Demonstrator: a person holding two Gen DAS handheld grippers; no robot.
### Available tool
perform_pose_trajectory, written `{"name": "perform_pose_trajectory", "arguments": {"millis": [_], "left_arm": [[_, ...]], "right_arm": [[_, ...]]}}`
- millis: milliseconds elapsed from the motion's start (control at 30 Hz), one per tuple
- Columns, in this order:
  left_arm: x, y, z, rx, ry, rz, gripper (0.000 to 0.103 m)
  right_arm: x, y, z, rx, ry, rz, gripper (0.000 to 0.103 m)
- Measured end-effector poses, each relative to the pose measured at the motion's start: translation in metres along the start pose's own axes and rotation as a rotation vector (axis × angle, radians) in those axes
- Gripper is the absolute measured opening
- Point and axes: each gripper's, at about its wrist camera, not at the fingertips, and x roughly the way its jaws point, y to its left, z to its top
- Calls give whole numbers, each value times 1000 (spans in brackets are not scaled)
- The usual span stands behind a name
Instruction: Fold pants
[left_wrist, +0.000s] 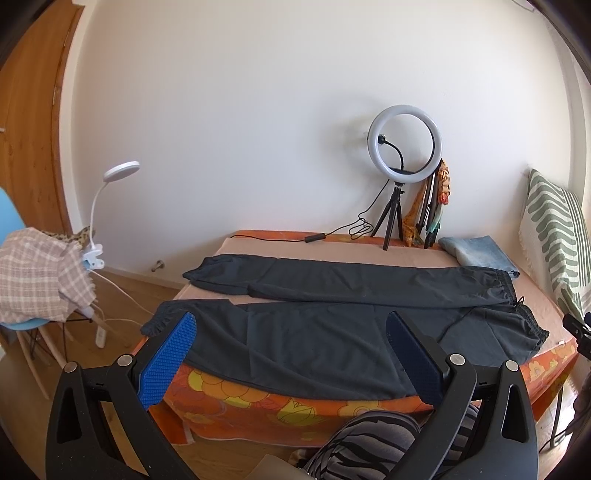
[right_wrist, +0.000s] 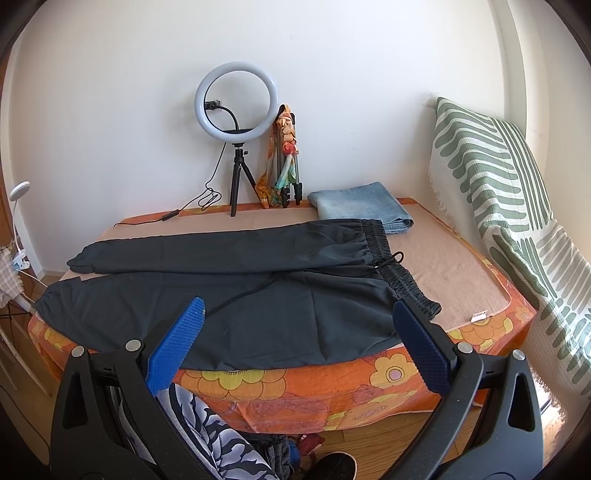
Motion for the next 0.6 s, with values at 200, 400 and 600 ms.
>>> {"name": "perform_pose_trajectory", "arguments": {"millis": [200, 400, 600], "left_arm": [[0, 0, 1, 4, -2, -1, 102], [0, -1, 0, 4, -3, 0, 102], [0, -1, 0, 5, -3, 0, 102]], "right_arm": [[0, 1, 0, -1, 1, 0, 103], [0, 1, 0, 0, 1, 2, 103], [0, 1, 0, 1, 1, 2, 103]]}}
